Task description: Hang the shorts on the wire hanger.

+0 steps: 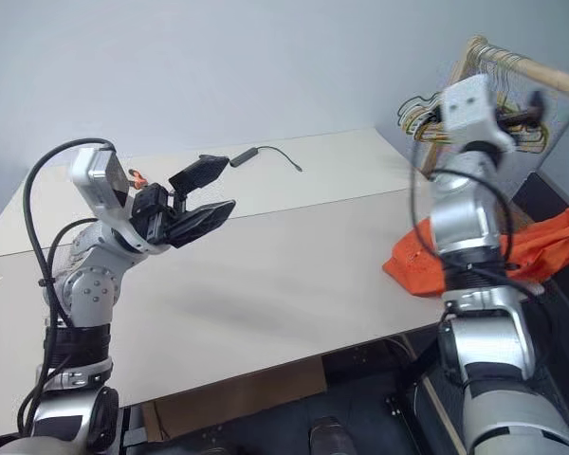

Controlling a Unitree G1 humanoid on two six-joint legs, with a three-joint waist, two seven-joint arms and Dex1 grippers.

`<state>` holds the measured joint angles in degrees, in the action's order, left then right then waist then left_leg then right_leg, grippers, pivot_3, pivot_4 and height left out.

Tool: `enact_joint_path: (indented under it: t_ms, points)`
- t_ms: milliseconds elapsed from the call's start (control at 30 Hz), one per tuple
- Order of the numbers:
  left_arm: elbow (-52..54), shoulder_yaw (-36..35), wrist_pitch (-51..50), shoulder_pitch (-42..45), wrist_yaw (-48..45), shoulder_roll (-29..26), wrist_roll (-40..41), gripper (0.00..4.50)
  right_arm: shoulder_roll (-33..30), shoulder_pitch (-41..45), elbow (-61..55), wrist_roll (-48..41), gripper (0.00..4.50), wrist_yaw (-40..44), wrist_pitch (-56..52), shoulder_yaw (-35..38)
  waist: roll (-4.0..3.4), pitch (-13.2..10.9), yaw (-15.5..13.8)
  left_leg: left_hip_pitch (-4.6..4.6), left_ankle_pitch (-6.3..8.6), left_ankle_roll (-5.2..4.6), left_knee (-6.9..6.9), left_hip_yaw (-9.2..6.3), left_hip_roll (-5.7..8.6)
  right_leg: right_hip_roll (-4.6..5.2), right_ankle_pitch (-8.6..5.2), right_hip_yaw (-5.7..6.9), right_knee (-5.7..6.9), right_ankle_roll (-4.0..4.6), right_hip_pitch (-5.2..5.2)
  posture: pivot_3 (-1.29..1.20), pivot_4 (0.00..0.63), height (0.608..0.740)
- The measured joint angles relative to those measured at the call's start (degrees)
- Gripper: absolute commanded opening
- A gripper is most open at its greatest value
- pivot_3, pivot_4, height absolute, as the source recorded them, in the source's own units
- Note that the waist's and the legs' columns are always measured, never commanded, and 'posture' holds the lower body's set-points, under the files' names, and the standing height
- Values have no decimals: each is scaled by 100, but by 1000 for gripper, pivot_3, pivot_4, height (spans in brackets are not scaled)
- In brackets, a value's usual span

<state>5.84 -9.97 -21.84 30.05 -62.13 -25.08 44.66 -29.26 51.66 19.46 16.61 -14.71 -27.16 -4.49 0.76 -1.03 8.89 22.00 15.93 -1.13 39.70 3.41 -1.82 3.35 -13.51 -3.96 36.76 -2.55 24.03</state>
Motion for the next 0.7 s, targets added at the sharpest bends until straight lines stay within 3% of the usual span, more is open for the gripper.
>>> enact_joint_path:
  t_ms: [400, 700]
  points:
    - [-126, -66, 307, -1421, 308, -1324, -1366, 4500, -308, -1635, -1576, -1078, 4474, 4123, 808, -820, 12, -5, -280, 2, 1, -1, -2, 0, -5, 3, 0, 11, 0, 0, 7, 66, 0, 740]
    - [888, -319, -65, -2747, 726, -1470, -1285, 4500, -262, -2036, -1867, -1807, 4474, 5467, 926, -786, 34, -13, -803, -1, 2, 0, -2, 6, -10, 3, 0, 17, 4, 4, 10, 160, 0, 740]
